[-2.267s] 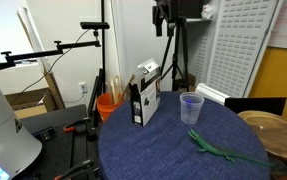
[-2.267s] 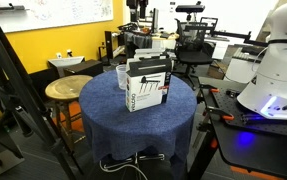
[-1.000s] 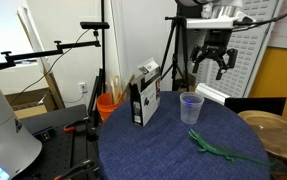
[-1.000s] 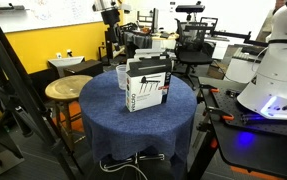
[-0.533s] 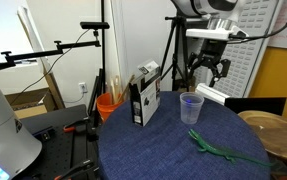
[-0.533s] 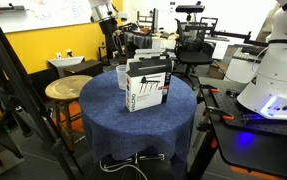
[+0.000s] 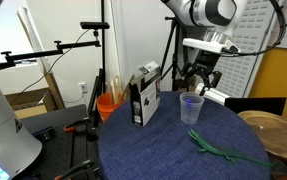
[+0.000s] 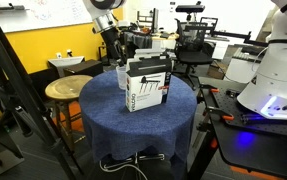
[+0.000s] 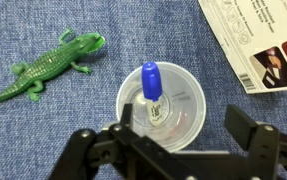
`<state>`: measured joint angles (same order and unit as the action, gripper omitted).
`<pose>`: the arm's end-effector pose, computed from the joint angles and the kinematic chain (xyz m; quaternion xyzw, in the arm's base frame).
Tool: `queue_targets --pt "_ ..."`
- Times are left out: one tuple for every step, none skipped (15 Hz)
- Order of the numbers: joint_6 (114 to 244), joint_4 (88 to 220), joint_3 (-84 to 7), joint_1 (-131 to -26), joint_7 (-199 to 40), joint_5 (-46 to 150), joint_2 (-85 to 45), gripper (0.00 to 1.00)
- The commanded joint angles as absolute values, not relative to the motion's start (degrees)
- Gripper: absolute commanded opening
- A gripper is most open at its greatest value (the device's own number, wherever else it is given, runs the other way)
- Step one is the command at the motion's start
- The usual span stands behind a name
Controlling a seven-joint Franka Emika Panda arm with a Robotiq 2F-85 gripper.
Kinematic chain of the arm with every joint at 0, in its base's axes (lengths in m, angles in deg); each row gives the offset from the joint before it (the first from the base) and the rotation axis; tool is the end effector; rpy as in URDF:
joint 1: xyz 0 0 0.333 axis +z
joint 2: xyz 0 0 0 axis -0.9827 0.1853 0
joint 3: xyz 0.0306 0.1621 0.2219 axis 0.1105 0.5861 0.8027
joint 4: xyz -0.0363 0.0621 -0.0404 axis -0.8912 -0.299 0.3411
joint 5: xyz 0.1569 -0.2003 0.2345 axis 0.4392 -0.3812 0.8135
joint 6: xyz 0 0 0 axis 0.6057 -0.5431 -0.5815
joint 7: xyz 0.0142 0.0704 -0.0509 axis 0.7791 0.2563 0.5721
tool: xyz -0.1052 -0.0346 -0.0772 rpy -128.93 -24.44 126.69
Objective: Remove the blue marker from the clear cup
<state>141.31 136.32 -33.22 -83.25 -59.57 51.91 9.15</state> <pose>0.6113 -0.0333 0.2074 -0.9706 -0.1192 0.2081 0.0193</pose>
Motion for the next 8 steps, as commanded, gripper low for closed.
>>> queue_targets --pt "138.27 134.22 -32.92 -84.29 -58.92 53.48 10.32 0.83" --pt "138.23 134.21 -32.94 -84.43 -58.97 53.59 10.34 0.7" --pt "138.1 134.15 -32.95 -84.55 -58.99 53.67 10.4 0.58" --pt "138.03 134.12 -32.93 -84.7 -59.04 53.82 10.42 0.57" --pt "137.93 134.1 -32.91 -84.88 -59.03 54.03 10.45 0.52" --pt "137.78 134.03 -32.92 -84.96 -59.08 54.2 10.51 0.52" --pt "137.8 134.11 -32.9 -85.06 -59.06 54.38 10.59 0.58" --pt "137.76 134.16 -32.9 -85.12 -59.08 54.52 10.67 0.6"
